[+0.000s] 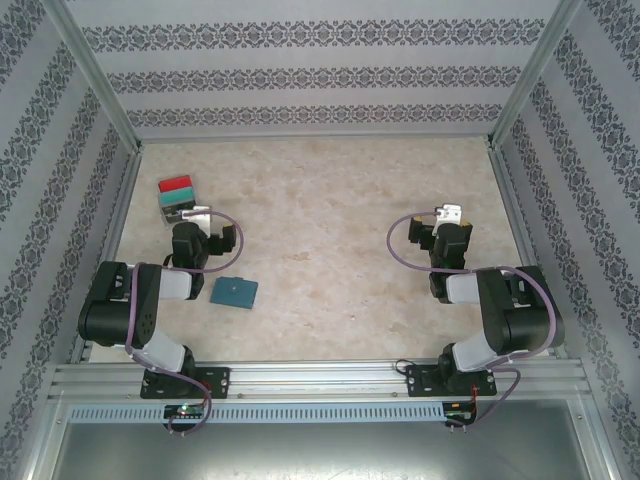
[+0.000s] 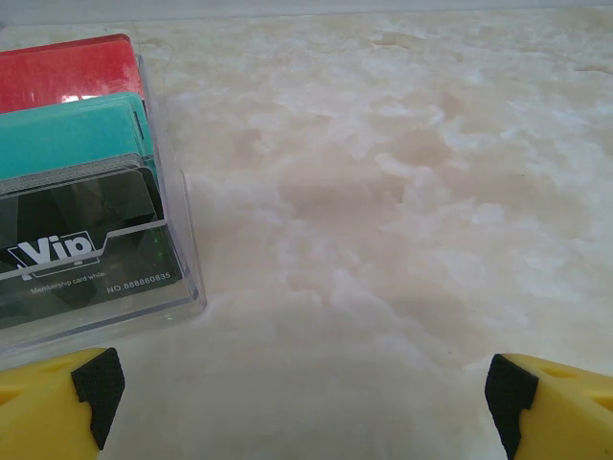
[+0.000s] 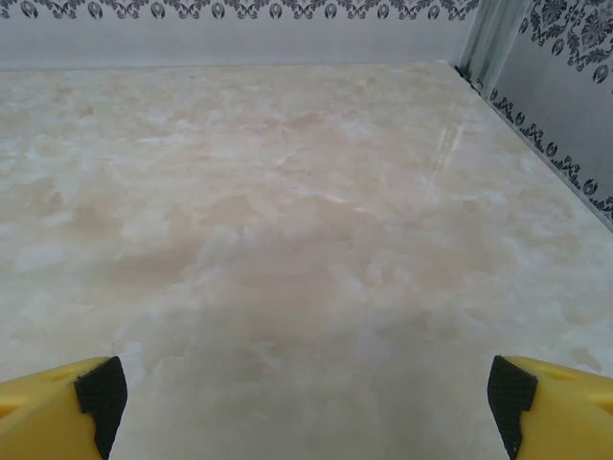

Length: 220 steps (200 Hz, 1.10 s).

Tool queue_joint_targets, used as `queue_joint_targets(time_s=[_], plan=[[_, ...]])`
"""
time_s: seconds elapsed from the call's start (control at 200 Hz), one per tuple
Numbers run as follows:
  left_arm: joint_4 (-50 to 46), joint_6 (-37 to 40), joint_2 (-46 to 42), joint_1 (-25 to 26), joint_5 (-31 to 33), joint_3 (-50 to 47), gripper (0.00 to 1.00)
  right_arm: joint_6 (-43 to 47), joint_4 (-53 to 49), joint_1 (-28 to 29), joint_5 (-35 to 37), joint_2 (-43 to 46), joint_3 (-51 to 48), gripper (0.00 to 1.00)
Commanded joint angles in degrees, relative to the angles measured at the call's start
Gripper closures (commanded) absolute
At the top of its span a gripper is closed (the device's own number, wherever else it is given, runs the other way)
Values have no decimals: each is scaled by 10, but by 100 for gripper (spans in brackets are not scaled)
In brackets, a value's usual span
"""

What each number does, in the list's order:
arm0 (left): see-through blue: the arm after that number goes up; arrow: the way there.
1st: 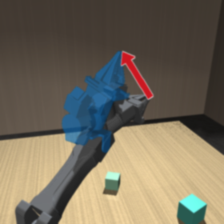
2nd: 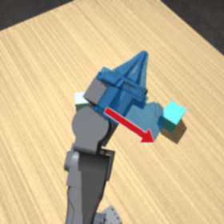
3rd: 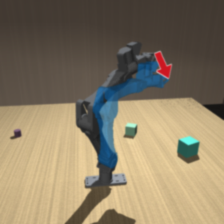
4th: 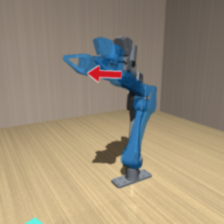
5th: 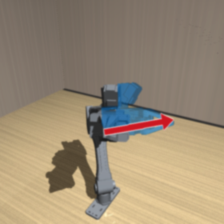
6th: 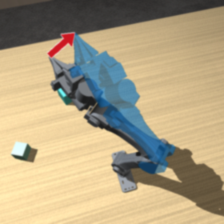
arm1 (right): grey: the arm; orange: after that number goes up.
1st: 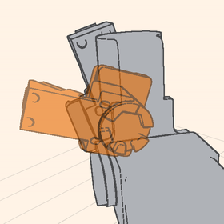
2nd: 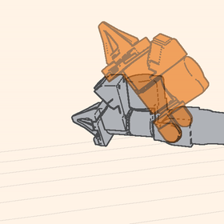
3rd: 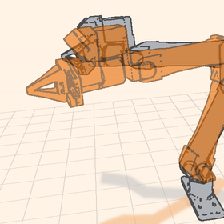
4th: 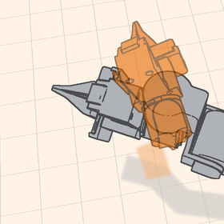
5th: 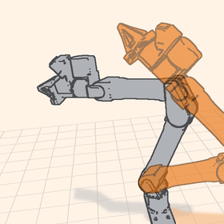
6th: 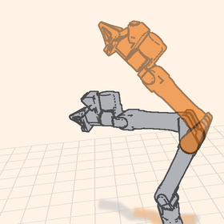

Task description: Put the credit cards into the card holder

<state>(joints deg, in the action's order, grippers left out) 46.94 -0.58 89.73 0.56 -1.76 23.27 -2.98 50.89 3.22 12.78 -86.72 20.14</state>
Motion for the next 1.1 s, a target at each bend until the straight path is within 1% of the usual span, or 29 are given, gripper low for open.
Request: queue_joint_targets(time_s=[0.0, 0.26, 0.38, 0.465, 0.57, 0.754, 0.844, 0.909, 0.949, 1.004, 1.054, 1.094], plan=[[-4, 7, -4, -8, -10, 10, 1, 2, 18, -3, -7, 4, 10, 2], [-4, 7, -3, -9, -10, 10, 1, -4, 19, -14, -27, 4, 10, 2], [-5, 6, -3, -10, -13, 10, 1, 5, 10, -18, -67, 3, 15, 2], [-4, 6, -4, -9, -13, 10, 1, 8, 9, -19, -74, 4, 16, 2], [12, 11, -5, -9, -24, 0, 1, 12, 14, -16, -76, 5, 12, 2], [44, 10, -12, -9, -22, -21, 1, 17, 20, -14, -86, 5, 8, 2], [71, 4, -31, -9, -7, -43, 1, 24, 10, -11, -89, 7, 14, 2], [52, -2, -71, -10, 8, -50, 1, 37, 20, -5, -107, 34, 4, 2], [1, -11, -113, -9, 23, -44, 1, 35, -38, 3, -96, 79, 7, 2], [-92, -31, -181, -11, 38, -24, 1, -5, -205, 5, -91, 143, 50, 2], [-163, -33, -236, -10, 13, -2, 1, -40, -318, 5, -115, 179, 94, 2], [-203, -37, -275, -11, -15, 13, 1, -74, -355, 5, -141, 198, 114, 2]])
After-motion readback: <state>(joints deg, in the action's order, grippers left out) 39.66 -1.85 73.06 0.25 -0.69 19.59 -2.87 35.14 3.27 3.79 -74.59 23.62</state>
